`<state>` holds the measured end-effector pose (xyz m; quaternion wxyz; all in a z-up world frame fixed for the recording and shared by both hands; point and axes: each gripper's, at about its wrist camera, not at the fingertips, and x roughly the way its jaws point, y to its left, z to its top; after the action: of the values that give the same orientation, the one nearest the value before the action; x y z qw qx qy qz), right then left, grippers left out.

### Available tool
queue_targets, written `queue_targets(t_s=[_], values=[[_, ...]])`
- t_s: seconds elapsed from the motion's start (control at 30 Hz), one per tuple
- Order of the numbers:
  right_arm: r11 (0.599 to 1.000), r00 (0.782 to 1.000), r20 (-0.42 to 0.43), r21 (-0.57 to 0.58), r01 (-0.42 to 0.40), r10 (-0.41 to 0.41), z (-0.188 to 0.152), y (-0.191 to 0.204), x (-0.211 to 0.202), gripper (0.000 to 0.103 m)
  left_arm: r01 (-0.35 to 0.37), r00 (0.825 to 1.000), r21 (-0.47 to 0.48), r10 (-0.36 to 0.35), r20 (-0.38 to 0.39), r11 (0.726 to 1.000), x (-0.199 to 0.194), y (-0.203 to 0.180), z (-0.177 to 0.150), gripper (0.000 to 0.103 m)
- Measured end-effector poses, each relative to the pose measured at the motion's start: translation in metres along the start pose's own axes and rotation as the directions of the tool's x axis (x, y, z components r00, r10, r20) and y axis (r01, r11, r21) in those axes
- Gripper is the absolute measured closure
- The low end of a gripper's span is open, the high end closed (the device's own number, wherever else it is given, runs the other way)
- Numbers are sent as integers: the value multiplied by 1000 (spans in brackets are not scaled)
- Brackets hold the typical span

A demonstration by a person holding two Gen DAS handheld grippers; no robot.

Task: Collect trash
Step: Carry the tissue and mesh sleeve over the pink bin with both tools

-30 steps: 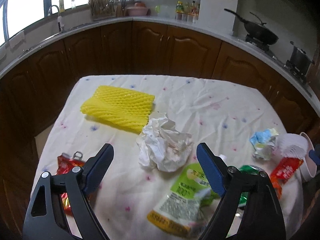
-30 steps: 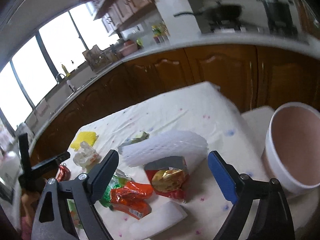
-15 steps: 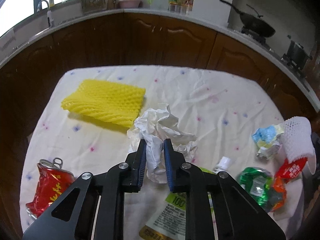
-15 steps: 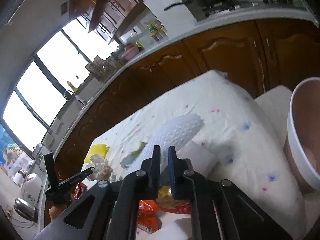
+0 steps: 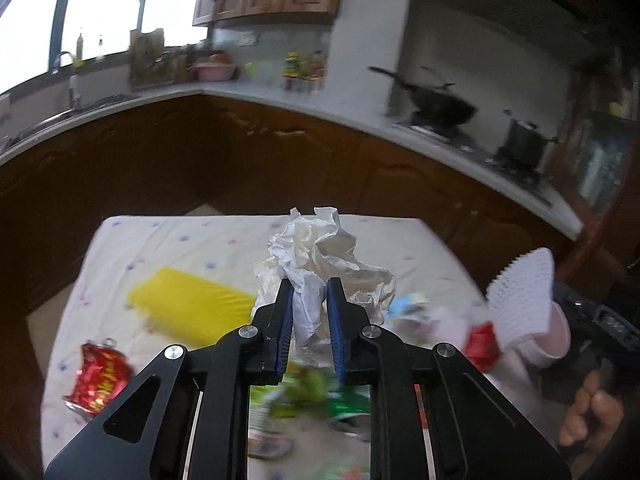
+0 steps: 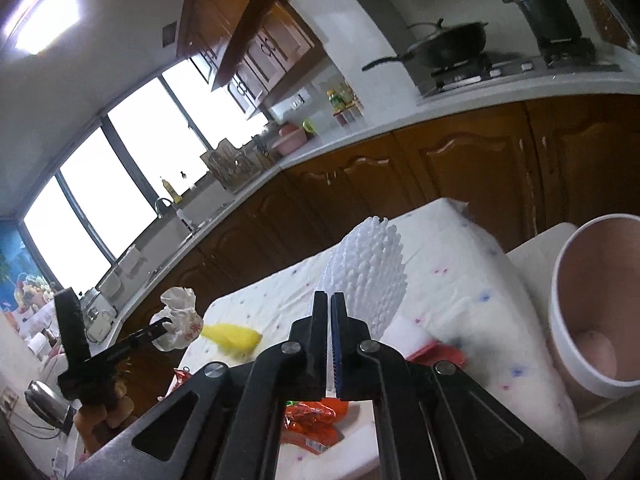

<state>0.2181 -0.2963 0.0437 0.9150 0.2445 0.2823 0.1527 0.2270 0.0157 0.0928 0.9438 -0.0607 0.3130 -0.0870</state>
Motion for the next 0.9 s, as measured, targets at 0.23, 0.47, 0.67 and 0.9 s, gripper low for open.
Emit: queue_targets(t_s=[0.23,0.47,0.67,0.9], values=[[999,998,54,6,38,-39,3,-19,-44,102,109,994,72,-109,-12,991,-2,-66,-5,88],[993,989,99,32,110,-112,5,-49,-84,102,215,976,129,-210,-54,968,6,-132,-17,88],[982,975,122,67,177,-184,7,-80,-108,102,297,954,154,-284,-98,943,19,-177,-24,88],[967,958,138,87,240,-251,10,-109,-124,102,372,926,177,-350,-144,911,37,-227,-28,88]])
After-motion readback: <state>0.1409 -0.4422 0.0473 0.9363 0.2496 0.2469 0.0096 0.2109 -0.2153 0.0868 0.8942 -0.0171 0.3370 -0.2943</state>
